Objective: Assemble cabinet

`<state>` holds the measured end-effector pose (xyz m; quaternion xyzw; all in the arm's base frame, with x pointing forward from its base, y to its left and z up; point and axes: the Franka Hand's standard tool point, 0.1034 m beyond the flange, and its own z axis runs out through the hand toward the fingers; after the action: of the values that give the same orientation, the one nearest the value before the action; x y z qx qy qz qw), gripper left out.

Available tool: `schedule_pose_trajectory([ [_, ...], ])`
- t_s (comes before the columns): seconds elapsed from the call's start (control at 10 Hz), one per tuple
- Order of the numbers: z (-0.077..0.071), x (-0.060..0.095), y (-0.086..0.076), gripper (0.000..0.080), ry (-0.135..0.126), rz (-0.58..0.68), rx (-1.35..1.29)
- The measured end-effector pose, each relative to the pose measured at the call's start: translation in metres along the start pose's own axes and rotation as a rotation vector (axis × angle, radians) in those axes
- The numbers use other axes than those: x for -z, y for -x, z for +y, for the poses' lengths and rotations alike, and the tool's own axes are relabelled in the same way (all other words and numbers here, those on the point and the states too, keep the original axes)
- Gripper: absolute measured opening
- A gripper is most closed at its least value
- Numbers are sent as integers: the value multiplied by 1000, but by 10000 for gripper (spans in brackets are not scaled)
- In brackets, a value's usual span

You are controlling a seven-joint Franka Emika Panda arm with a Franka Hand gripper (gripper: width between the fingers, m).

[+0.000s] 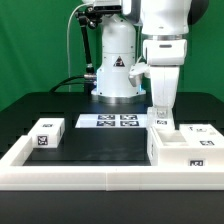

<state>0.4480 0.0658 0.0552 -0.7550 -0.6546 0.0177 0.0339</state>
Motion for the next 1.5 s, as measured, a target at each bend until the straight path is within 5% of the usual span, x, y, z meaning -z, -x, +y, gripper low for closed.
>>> schedule_pose_trajectory([
  [0.6, -1, -1, 1, 70, 16, 7, -2],
  [0.9, -4, -2, -9, 70, 48, 27, -11],
  [1.5, 1, -1, -9, 70, 47, 27, -15],
])
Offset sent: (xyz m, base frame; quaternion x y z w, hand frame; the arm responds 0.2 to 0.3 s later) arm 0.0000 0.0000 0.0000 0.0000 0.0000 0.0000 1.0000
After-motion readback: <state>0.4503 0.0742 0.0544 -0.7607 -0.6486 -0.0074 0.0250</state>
